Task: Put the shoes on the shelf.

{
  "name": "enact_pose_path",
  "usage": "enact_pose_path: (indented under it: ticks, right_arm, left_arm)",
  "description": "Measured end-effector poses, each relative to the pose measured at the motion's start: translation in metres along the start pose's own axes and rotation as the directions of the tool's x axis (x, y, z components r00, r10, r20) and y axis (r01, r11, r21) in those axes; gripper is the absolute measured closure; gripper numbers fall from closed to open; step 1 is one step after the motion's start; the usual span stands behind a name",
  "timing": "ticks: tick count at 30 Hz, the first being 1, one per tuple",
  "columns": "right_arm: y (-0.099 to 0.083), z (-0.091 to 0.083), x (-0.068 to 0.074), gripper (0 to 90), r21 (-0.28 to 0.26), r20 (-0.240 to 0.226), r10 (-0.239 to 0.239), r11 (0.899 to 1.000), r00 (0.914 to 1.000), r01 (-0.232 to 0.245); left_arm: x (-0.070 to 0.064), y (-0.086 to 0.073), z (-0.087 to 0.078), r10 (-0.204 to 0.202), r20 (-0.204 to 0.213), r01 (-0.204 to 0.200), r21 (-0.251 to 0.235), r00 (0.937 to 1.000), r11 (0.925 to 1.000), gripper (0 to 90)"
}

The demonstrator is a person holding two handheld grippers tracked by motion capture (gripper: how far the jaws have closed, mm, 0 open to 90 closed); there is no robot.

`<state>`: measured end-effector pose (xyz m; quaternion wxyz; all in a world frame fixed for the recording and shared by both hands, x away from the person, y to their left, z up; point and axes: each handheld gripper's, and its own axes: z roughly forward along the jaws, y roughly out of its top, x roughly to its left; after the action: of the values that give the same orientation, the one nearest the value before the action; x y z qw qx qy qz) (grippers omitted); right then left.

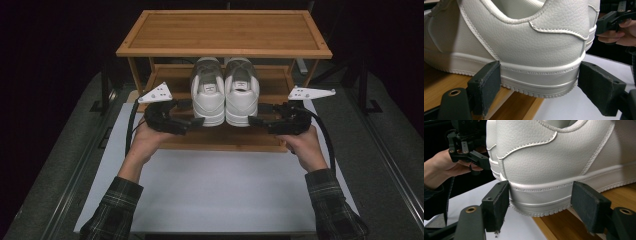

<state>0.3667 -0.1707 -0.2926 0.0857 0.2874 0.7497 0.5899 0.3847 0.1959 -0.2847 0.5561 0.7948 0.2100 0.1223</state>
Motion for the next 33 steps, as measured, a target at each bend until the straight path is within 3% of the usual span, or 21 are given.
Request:
enact_pose_path:
  ticks: [5,9,17,27,33]
  right_arm:
    - [0.0,0.001,0.001,30.7,0.002,0.002,0.002,1.0,1.0,-0.002]
    - [-0.002,-0.001,0.002,31.1,0.01,0.003,0.0,1.0,1.0,0.0]
    - [-0.008,-0.025,0.0,27.9,0.01,0.025,0.01,1.0,0.9996,-0.01]
    - [-0.029,-0.058,0.001,25.1,0.037,0.106,-0.002,0.999,0.9944,-0.002]
    - [-0.048,-0.074,0.002,23.2,0.092,0.177,-0.019,0.996,0.9839,0.003]
  left_arm:
    - [0.001,-0.002,0.0,-0.013,0.008,0.013,0.0,0.9999,0.9999,18.7]
    - [-0.002,-0.003,-0.004,-0.011,-0.013,0.011,0.009,0.9999,0.9999,18.8]
    - [0.0,-0.016,-0.034,-0.018,-0.037,0.019,0.037,0.9992,0.9991,18.5]
    - [-0.002,-0.038,-0.074,-0.008,-0.106,0.017,0.084,0.9944,0.9963,17.2]
    - [-0.007,-0.058,-0.089,-0.001,-0.142,0.019,0.124,0.9898,0.9921,17.2]
